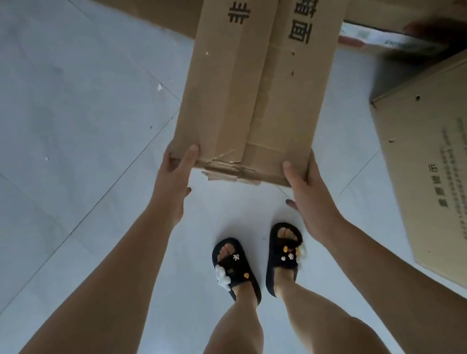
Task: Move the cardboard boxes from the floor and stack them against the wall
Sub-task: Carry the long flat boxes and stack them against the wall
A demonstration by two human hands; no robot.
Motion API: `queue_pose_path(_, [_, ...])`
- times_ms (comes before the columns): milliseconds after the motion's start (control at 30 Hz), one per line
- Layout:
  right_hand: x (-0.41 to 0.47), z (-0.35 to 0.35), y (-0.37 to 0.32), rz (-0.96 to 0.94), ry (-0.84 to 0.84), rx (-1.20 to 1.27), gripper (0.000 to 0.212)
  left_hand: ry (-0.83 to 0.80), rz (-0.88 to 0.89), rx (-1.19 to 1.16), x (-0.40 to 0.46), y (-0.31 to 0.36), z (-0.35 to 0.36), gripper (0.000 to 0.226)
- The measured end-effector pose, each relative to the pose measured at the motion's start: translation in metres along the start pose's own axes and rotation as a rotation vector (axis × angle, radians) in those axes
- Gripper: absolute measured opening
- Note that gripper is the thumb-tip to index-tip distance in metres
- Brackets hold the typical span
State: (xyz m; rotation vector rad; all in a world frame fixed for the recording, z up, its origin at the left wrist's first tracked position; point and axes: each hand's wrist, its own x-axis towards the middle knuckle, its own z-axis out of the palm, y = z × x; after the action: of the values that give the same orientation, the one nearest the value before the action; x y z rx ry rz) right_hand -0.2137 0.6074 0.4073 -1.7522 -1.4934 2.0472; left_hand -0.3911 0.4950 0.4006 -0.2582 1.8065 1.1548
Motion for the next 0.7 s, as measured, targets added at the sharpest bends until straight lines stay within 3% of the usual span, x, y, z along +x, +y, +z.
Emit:
queue_pose_path(267, [-0.074, -0.026, -0.091, -0.041, 0.161, 0.249, 0.034, 0.079, 0.122, -0.273, -0.096, 0.059, 0.036, 0.027])
queue_pose_path(500, [-0.188, -0.050, -0.153, -0.088, 0.108, 0.221, 0.034, 0.122, 0.113, -0.264, -0.221, 0.105, 0.016, 0.024])
queue_pose_path(700, [-0.278, -0.057, -0.166, -0.059, -0.023, 0.129, 0.041, 0.245, 0.102, -0.305, -0.331, 0.098, -0.018, 0.028])
